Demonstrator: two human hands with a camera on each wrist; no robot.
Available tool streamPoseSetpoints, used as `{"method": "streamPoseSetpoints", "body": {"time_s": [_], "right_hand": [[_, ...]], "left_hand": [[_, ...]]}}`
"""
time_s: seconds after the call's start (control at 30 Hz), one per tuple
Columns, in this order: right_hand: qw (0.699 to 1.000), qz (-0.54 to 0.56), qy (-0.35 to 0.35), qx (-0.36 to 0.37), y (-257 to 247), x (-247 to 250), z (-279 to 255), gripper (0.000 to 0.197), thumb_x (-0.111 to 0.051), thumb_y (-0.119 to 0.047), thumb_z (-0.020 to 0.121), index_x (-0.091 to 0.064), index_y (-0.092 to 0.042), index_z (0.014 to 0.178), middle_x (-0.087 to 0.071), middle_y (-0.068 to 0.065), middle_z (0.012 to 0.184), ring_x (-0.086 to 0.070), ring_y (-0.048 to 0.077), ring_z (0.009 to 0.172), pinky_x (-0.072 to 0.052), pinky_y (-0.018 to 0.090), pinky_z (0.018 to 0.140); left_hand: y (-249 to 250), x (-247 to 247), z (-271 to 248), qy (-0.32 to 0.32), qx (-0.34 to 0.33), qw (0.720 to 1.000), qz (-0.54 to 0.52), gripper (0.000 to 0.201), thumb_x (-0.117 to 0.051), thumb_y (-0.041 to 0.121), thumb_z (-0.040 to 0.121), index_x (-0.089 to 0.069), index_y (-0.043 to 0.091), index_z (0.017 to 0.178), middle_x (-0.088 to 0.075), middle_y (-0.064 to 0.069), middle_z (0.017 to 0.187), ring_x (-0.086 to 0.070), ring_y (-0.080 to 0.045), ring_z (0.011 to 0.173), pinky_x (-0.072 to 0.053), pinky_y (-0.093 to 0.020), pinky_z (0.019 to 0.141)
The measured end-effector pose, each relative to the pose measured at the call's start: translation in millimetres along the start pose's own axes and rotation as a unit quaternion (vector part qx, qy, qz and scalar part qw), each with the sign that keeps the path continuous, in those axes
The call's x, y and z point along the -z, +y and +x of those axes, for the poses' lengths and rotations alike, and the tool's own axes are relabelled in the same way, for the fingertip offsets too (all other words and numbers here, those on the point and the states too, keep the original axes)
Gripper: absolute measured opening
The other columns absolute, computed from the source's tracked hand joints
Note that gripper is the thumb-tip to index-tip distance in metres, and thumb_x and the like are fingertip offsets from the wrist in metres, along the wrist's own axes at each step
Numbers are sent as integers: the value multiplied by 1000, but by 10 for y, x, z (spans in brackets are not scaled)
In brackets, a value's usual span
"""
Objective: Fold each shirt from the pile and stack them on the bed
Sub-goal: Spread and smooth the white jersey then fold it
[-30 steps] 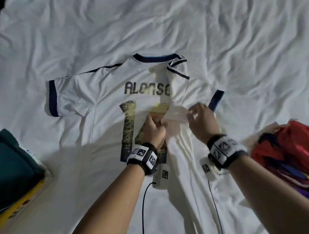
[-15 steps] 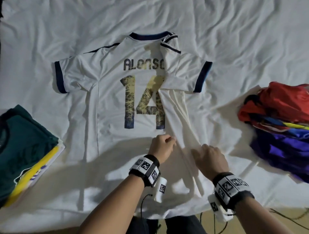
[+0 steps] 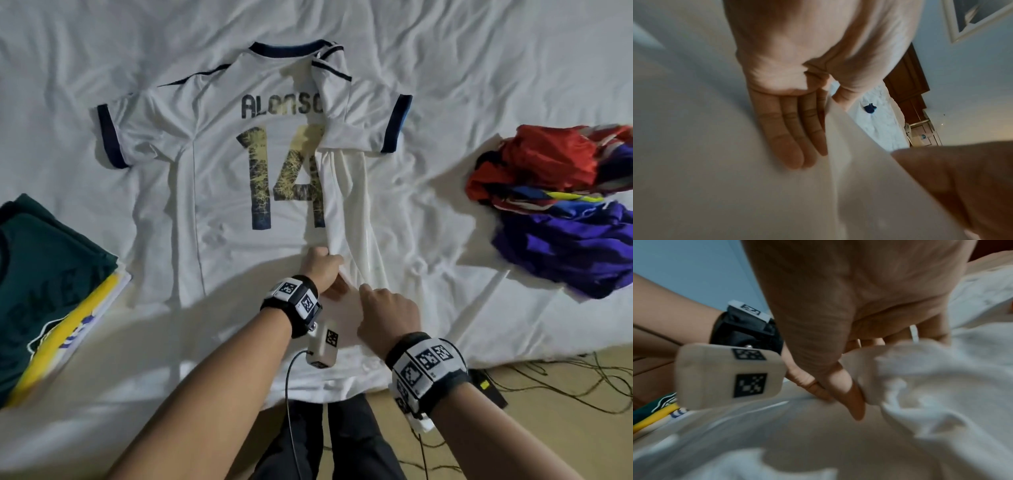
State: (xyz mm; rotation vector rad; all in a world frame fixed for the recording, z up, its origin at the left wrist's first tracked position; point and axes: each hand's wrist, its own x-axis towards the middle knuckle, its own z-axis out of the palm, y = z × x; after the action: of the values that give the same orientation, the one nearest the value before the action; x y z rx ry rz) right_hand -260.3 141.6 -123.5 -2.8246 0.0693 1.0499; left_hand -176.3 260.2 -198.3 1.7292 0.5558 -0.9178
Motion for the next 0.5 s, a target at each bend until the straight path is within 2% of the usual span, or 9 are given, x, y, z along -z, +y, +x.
{"method": "streamPoseSetpoints", "body": {"time_s": [0.07,0.13,0.17,0.23,0.27,0.33,0.37,0.43,0.5], "right_hand": [[1000,-23,-8,-10,-26,-60,-90,16,-56,-9,84,-51,-18,95,-54,-2,83,-66,27,83,-40,33,65],[1000,-11,-14,-15,-41,-141,-161,13,-55,-7,85,-51,-18,91,-50,-3,81,-65,27,82,-41,33,65],[1000,-5,-17,-16,-55,-176,-196,12,-54,-7,85,-50,-17,89,-49,-3,80,-62,27,81,-42,33,66],[1000,-10,-11,-11,-82,-234,-264,7,-53,-11,84,-53,-18,87,-53,-1,79,-56,25,85,-44,36,80],[1000,-21,-5,-6,-85,-264,-294,7,-54,-14,82,-58,-19,87,-57,0,82,-54,25,92,-42,38,89],[999,-30,14,8,-72,-334,-332,17,-57,-17,79,-69,-18,92,-63,3,92,-54,26,103,-38,42,103],[999,-21,33,22,-57,-365,-339,21,-59,-16,77,-72,-15,94,-63,4,95,-55,27,103,-41,43,104],[997,18,59,47,-30,-411,-346,21,-59,-13,79,-72,-12,95,-61,5,97,-59,27,96,-49,39,94],[995,58,58,58,6,-436,-344,21,-56,-15,85,-67,-14,103,-61,2,99,-62,25,92,-49,34,82]], "left_hand": [[-54,-5,17,6,-11,1000,2,23,-65,29,86,-68,7,88,-74,-20,80,-74,-40,67,-62,-59,59],[-109,-32,34,9,-17,1000,-6,23,-63,29,86,-70,8,91,-74,-19,83,-74,-39,70,-63,-56,60],[-118,-43,25,17,-22,1000,-5,24,-62,30,85,-69,8,90,-74,-18,83,-74,-37,72,-63,-54,65],[-154,-54,17,37,-31,999,2,24,-61,31,82,-66,7,80,-72,-13,76,-72,-34,76,-62,-42,73],[-171,-61,0,46,-31,998,4,23,-63,28,83,-61,8,72,-67,-10,70,-68,-32,72,-56,-35,69],[-218,-67,-30,55,-30,998,-8,33,-69,27,84,-48,13,62,-52,-4,58,-54,-26,62,-42,-31,60],[-226,-67,-65,53,-26,998,-16,38,-73,29,80,-43,15,61,-44,-3,57,-47,-23,60,-36,-32,58],[-269,-79,-107,45,-11,999,-11,41,-75,36,68,-40,18,60,-36,-3,59,-42,-22,60,-33,-34,56],[-317,-83,-152,37,6,999,21,37,-76,35,60,-44,17,58,-41,-5,56,-45,-22,56,-42,-38,52]]}}
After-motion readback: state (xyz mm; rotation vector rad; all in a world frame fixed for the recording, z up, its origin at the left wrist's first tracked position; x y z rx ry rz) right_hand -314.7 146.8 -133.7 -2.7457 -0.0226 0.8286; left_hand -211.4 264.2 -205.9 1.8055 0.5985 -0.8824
